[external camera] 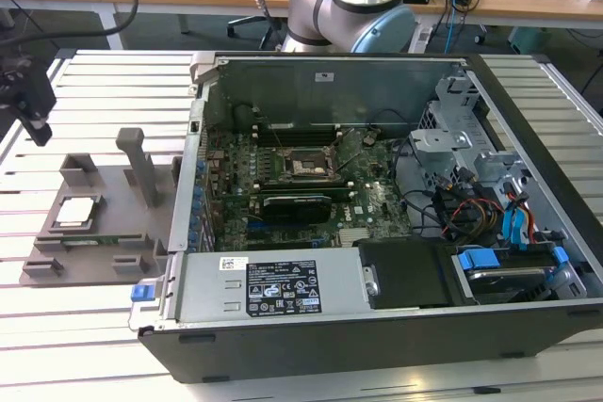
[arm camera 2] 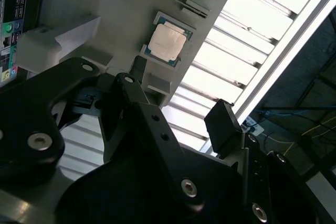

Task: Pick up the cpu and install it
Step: 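Pick up the cpu and move it towards the insertion slot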

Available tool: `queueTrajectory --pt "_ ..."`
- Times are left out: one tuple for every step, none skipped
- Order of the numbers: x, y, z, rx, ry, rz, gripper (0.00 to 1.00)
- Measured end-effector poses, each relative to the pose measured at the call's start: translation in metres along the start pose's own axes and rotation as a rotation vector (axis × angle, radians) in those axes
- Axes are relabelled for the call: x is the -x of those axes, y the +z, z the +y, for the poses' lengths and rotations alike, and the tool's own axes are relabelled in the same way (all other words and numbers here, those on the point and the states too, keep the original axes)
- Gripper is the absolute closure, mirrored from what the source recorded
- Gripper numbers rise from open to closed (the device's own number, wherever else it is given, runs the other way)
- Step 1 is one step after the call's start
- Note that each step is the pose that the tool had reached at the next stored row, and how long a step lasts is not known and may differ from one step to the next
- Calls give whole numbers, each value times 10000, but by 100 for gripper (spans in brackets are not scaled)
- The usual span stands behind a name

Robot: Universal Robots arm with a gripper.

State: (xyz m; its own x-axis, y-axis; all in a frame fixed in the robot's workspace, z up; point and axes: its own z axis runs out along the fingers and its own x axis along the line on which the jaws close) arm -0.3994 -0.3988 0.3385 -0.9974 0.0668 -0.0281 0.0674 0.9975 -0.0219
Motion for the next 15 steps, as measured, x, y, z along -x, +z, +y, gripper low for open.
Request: queueTrajectory --pt "0 5 0 0 0 0 28" --pt "0 11 0 0 0 1 28" --pt "0 16 0 0 0 0 28" --pt "-1 24 1 0 0 0 28" --pt "-1 32 1 0 0 1 28" --pt "-1 39 1 0 0 1 28" --pt "-1 46 1 0 0 1 28" --pt "-1 51 1 0 0 0 28" --pt "-1 57 1 0 0 0 28" --pt "-2 72 2 0 0 0 28" --pt "-2 81 2 0 0 -1 28" --pt "-2 87 2 0 0 0 28" --pt "-3 99 2 0 0 0 28" --pt "-3 114 3 0 0 0 28" --pt "-4 128 3 0 0 0 28"
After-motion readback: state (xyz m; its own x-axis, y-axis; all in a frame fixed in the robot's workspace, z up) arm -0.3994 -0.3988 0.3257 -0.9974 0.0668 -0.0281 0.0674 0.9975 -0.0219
